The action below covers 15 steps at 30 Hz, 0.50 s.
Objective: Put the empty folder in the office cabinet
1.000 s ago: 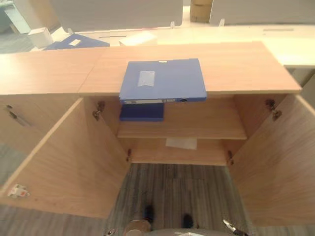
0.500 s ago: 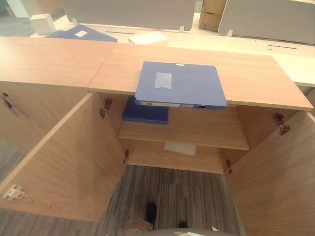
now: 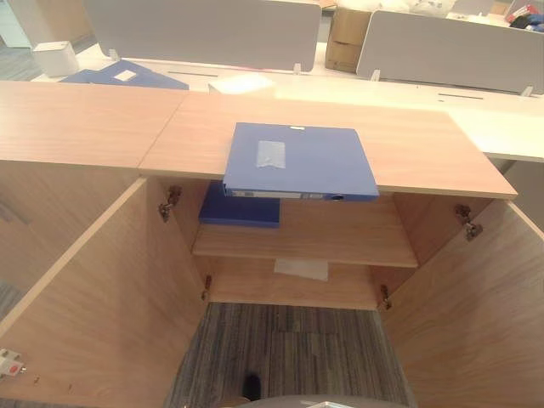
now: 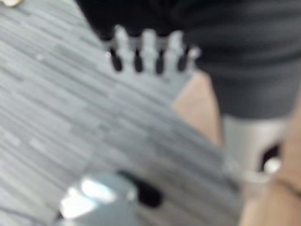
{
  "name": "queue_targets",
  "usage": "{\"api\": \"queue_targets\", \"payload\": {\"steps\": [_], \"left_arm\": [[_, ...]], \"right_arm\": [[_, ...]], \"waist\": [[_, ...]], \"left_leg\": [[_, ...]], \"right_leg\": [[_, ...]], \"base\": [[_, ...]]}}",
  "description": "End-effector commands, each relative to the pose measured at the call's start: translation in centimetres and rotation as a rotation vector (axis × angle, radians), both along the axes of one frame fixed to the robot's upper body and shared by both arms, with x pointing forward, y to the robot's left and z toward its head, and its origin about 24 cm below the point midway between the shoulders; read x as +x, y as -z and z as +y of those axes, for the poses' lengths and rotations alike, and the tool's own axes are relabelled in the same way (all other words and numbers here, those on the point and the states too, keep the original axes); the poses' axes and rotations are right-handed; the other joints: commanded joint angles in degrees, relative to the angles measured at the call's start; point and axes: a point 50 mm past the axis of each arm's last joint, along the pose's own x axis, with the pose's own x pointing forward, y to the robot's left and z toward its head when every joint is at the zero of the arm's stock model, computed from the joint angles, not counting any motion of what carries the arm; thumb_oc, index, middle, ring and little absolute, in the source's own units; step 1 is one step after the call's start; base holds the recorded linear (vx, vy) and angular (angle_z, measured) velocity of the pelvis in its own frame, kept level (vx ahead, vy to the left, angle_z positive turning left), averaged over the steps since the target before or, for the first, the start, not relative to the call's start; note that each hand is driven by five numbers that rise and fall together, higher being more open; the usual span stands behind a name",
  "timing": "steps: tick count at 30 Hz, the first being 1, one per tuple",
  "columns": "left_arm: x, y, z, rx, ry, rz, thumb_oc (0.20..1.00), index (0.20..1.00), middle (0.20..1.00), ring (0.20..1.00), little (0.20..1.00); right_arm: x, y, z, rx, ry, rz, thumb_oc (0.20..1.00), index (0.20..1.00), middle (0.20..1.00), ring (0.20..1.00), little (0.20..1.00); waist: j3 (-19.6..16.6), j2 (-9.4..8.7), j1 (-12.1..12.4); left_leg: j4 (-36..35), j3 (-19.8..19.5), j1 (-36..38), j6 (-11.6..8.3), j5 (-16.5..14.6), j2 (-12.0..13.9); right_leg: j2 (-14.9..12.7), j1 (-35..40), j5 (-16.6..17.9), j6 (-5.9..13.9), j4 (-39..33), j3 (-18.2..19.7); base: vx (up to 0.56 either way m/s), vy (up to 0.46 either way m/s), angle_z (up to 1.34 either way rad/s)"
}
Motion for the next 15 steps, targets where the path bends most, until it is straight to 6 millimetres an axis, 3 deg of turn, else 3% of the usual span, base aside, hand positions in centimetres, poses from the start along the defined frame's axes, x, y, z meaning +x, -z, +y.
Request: {"api": "queue_targets", "payload": {"steps": [1, 2, 5, 7, 9, 10, 12, 15], "left_arm": [[4.2, -0.9, 0.3, 0.022, -0.004, -0.186, 1.000, 1.000, 1.000, 1.000, 1.000], [4.2, -0.9, 0.3, 0.022, -0.004, -0.186, 1.000, 1.000, 1.000, 1.000, 1.000], [10.1, -3.1, -1.1, -0.027, 0.021, -0.422, 1.000, 1.000, 1.000, 1.000, 1.000], [10.6, -3.4, -1.2, -0.033, 0.023, -0.443, 1.000, 1.000, 1.000, 1.000, 1.000], [13.2, -5.4, -1.8, -0.025, 0.058, -0.541, 1.000, 1.000, 1.000, 1.000, 1.000], [13.2, -5.4, -1.8, -0.025, 0.058, -0.541, 1.000, 1.000, 1.000, 1.000, 1.000], [15.8, -8.2, -1.7, 0.041, 0.132, -0.636, 1.000, 1.000, 1.000, 1.000, 1.000], [17.8, -11.3, -0.8, 0.227, 0.269, -0.699, 1.000, 1.000, 1.000, 1.000, 1.000]], "right_arm": [[2.3, -0.3, 0.1, 0.009, -0.047, -0.050, 1.000, 1.000, 1.000, 1.000, 1.000], [2.3, -0.3, 0.1, 0.009, -0.047, -0.050, 1.000, 1.000, 1.000, 1.000, 1.000], [2.8, -0.4, -0.1, -0.002, -0.062, -0.048, 1.000, 1.000, 1.000, 1.000, 1.000], [2.8, -0.4, -0.1, -0.002, -0.061, -0.049, 1.000, 1.000, 1.000, 1.000, 1.000], [2.8, -0.5, -0.1, -0.005, -0.059, -0.052, 1.000, 1.000, 1.000, 1.000, 1.000], [2.8, -0.5, -0.1, -0.005, -0.059, -0.052, 1.000, 1.000, 1.000, 1.000, 1.000], [2.8, -0.5, -0.2, -0.007, -0.051, -0.054, 1.000, 1.000, 1.000, 1.000, 1.000], [2.6, -0.6, -0.3, -0.007, -0.042, -0.050, 1.000, 1.000, 1.000, 1.000, 1.000]], "waist": [[2.17, 0.81, -0.16], [2.17, 0.81, -0.16], [2.01, 1.27, -0.47], [2.01, 1.30, -0.47], [1.95, 1.45, -0.45], [1.95, 1.45, -0.45], [1.95, 1.55, -0.32], [1.88, 1.57, -0.13]], "left_leg": [[0.00, -0.37, 3.29, 0.83, -8.78, -2.37], [0.00, -0.37, 3.29, 0.83, -8.78, -2.37], [0.00, -0.11, 3.82, 0.77, -9.04, -2.27], [0.00, -0.11, 3.87, 0.77, -9.07, -2.27], [0.00, -0.13, 4.03, 0.71, -9.12, -2.18], [0.00, -0.13, 4.03, 0.71, -9.12, -2.18], [0.00, -0.17, 4.19, 0.72, -9.16, -2.16], [0.00, -0.37, 4.31, 0.73, -9.22, -2.18]], "right_leg": [[2.04, -2.25, 1.42, 1.86, 0.16, -0.56], [2.04, -2.25, 1.42, 1.86, 0.16, -0.56], [1.90, -1.99, 1.58, 1.97, 0.16, -0.56], [1.90, -1.96, 1.58, 1.97, 0.16, -0.56], [1.84, -1.89, 1.62, 1.99, 0.16, -0.68], [1.84, -1.89, 1.62, 1.99, 0.16, -0.68], [1.84, -1.72, 1.57, 1.96, 0.16, -0.90], [1.85, -1.52, 1.42, 2.01, 0.16, -1.14]], "base": [[0.00, 0.000, 0.00], [0.00, 0.000, 0.00], [-0.01, 0.012, 0.00], [0.00, 0.000, 0.00], [0.00, 0.000, 0.00], [0.00, 0.000, 0.00], [0.00, 0.000, 0.00], [-0.01, -0.009, 0.04]]}}
